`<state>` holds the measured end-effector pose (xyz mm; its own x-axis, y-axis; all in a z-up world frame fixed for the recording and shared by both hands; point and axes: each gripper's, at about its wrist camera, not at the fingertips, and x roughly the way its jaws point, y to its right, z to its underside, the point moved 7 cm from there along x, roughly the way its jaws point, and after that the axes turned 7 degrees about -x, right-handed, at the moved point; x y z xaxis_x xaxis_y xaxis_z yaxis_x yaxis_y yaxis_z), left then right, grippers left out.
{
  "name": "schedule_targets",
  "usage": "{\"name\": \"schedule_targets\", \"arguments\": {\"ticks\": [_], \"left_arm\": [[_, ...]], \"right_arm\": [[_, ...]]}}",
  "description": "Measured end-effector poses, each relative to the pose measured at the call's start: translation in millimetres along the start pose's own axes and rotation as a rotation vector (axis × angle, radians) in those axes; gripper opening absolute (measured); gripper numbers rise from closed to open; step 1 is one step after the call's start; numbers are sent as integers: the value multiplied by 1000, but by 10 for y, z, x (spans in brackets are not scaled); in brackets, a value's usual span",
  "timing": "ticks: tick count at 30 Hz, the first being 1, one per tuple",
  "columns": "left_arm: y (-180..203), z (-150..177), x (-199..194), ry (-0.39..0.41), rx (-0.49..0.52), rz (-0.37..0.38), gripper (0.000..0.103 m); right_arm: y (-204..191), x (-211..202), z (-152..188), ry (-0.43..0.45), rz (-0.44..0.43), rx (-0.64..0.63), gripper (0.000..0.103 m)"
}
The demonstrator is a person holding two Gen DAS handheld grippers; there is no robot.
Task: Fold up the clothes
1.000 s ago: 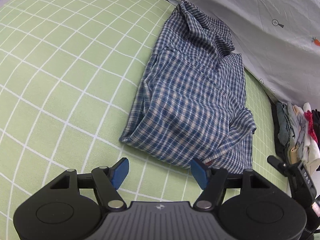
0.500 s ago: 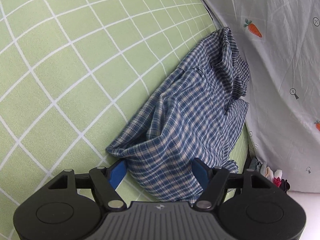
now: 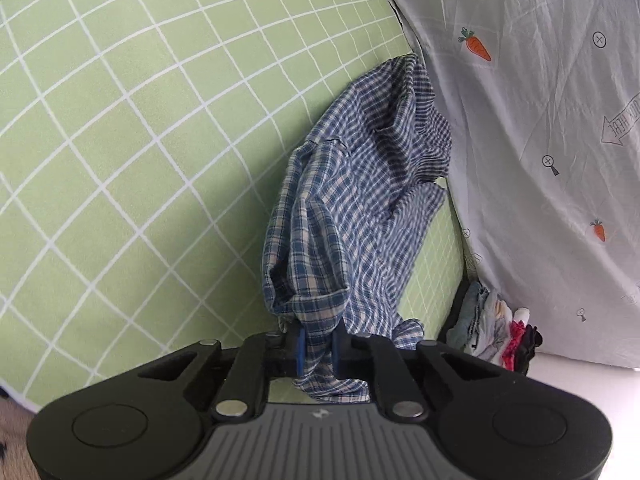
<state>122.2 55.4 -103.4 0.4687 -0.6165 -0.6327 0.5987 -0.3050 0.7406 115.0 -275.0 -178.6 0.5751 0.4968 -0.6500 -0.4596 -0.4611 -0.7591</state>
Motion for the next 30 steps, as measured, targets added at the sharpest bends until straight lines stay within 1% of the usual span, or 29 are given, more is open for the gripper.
{"name": "schedule_targets", "arguments": {"ticks": [1, 3, 5, 7, 9, 10, 20, 26, 29, 30], "left_arm": [[24, 61, -97, -15, -6, 14, 13], [-18, 70, -74, -18, -25, -25, 13], [-99, 9, 42, -27, -92, -54, 13], [-176, -66, 125, -46, -195, -78, 13], [-171, -144, 161, -58, -265, -73, 13], [-166, -183, 178, -63, -299, -69, 13], [307, -573, 374, -92, -426, 62, 15], [569, -885, 585, -93, -454, 87, 15], [737, -1125, 733, -91, -455, 94, 15], [811, -1224, 801, -96, -448, 108, 15]], "right_arm": [[-8, -51, 21, -10, 4, -2, 11], [23, -61, 33, -30, 13, 32, 11], [97, 28, -9, -45, 25, 101, 11], [134, 90, -53, -53, 20, 175, 11], [140, 137, -101, -57, 6, 236, 11], [107, 151, -138, -55, 1, 242, 12], [-340, 346, -600, -24, -57, 271, 13], [-574, 627, -917, -20, -71, 281, 13], [-722, 815, -1123, -19, -74, 282, 13], [-780, 891, -1215, -16, -79, 277, 13]]}}
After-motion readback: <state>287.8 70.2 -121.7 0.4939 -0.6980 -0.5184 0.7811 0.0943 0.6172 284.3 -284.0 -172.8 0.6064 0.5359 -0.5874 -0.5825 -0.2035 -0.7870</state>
